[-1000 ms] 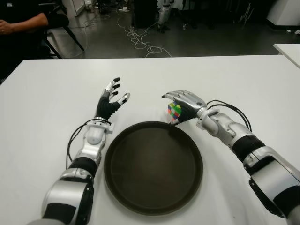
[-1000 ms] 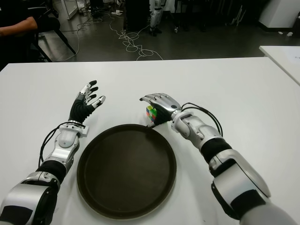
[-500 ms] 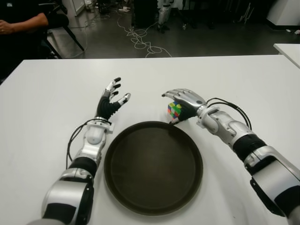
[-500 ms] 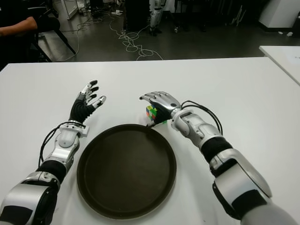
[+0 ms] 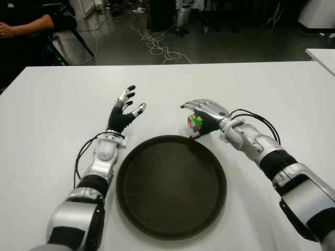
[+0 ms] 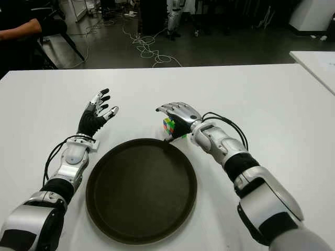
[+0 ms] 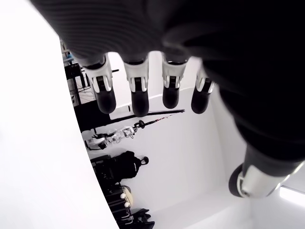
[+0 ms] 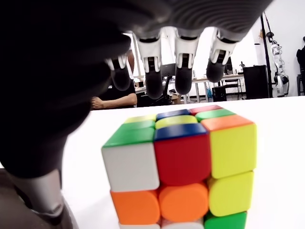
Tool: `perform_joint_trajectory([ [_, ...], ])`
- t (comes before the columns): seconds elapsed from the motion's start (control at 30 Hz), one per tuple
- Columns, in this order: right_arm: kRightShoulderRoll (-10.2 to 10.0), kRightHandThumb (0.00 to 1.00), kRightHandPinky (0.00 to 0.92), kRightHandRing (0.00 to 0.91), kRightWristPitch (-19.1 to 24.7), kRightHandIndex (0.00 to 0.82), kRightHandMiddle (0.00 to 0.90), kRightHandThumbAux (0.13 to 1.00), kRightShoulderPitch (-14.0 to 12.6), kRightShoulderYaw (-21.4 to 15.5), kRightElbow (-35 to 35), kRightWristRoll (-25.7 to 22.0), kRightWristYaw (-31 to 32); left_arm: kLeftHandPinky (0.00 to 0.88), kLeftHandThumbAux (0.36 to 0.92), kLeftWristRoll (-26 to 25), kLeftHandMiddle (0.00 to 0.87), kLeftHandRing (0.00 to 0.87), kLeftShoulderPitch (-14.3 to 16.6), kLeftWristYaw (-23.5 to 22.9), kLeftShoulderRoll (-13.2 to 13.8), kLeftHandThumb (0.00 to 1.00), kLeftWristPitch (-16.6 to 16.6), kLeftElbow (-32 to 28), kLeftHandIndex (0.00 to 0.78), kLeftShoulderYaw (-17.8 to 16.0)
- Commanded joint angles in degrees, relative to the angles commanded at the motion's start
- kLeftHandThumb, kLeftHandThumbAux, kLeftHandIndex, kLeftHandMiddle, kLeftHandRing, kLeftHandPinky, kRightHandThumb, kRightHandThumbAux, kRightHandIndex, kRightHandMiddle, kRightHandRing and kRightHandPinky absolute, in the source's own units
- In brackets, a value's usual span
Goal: Pick up the Rubik's Cube and put it in the plate
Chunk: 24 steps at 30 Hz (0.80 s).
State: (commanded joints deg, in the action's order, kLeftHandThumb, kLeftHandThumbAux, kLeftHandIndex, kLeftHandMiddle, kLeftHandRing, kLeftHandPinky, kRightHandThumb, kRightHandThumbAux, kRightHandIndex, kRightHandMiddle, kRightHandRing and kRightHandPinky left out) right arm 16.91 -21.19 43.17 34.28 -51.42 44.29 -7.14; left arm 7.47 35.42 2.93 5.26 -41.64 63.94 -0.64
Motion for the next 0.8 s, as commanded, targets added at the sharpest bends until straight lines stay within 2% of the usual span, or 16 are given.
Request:
perform_joint_trajectory([
  [0.13, 0.00, 0.000, 0.081, 0.097, 0.06, 0.097, 0.095, 0.701, -0.02, -0.02, 0.06, 0.14, -0.38, 0.115, 0.573, -0.23, 0.047, 0.064, 0.02, -0.64, 0.03, 0.042, 0.03, 0.01, 0.018, -0.07],
  [0.43, -0.08, 0.000, 0.091, 0.106, 0.20, 0.104, 0.105, 0.705, -0.04, -0.38, -0.20, -0.11, -1.34, 0.124, 0.589, 0.73, 0.055, 0.074, -0.07, 0.08, 0.41, 0.041, -0.11, -0.01, 0.030, 0.44],
  [0.8, -0.15, 0.000, 0.105, 0.113, 0.08, 0.117, 0.111, 0.722, 0.37, -0.66, -1.27, -0.41, -2.46, 0.116, 0.557, 1.43, 0.051, 0.068, -0.05, 1.44, 0.47, 0.033, -0.44, 0.20, 0.038, 0.58],
])
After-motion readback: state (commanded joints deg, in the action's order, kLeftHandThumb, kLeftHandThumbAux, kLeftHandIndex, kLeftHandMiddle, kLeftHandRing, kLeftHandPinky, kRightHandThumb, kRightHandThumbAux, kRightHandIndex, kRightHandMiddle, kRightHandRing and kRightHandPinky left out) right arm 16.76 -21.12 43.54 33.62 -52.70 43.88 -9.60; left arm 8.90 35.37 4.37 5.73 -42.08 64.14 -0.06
